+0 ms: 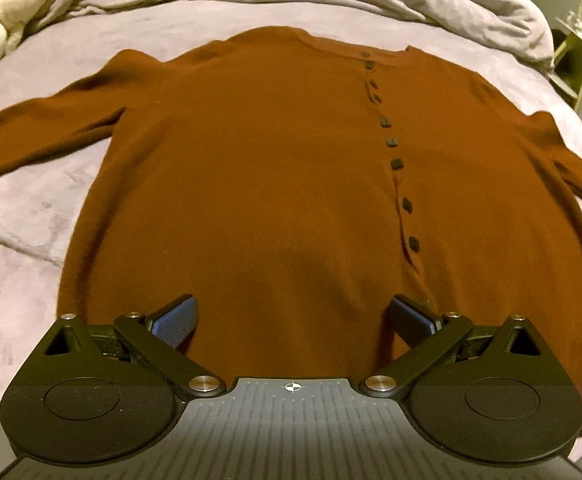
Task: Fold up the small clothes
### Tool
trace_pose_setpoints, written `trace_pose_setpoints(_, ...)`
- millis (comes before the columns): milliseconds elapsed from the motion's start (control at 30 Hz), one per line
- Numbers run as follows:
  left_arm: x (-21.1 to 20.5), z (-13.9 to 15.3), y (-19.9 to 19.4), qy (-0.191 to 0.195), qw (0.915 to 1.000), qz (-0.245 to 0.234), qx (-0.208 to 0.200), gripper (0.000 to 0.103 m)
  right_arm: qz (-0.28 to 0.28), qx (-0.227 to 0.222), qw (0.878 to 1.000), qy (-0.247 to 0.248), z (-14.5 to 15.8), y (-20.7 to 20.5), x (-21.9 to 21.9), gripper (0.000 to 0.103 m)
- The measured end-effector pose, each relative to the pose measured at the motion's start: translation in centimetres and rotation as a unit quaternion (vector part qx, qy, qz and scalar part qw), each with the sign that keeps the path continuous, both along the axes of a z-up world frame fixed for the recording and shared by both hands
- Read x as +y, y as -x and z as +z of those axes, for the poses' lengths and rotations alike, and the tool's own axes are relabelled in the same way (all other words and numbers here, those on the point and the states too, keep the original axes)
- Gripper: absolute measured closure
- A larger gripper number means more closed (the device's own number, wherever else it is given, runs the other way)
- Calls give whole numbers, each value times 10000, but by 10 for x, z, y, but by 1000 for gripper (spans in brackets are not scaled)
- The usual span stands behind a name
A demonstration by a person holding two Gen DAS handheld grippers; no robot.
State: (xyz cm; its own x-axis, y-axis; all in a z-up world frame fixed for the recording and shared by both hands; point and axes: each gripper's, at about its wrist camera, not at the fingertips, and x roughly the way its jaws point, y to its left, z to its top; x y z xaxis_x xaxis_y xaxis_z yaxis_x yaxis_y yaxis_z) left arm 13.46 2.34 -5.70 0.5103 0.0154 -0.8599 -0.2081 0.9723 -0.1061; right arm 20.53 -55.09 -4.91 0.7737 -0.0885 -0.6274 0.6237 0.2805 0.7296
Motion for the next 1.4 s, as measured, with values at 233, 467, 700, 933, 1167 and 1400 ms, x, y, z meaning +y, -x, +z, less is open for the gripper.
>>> trace_pose_setpoints(233, 23, 2, -3, 463, 9988, 178, -20, 0, 432, 679, 9902, 1141, 19, -24, 10, 97)
trace_pose_setpoints(467, 35, 30, -20, 971, 9935, -14, -601, 0, 2940, -60, 8126, 5031, 109, -58, 199, 97)
trace_pose_setpoints(700, 29, 47, -62, 1733, 9769, -512, -1137, 0, 4941, -607, 6524, 5715, 76, -31, 348, 33)
trace_pose_setpoints(933, 10, 14, -141, 2458, 9642, -681, -722, 3, 4928, 314, 6044, 6252, 36, -20, 360, 40)
trace_pose_setpoints(1167, -16, -21, -206, 2573, 9632, -735, -239, 29, 4893, 699, 6169, 6125, 20, -38, 341, 45)
trace_pose_setpoints(1400, -7, -27, -218, 2459, 9675, -545, -229, 33, 4830, 623, 6433, 5908, 15, -31, 330, 45)
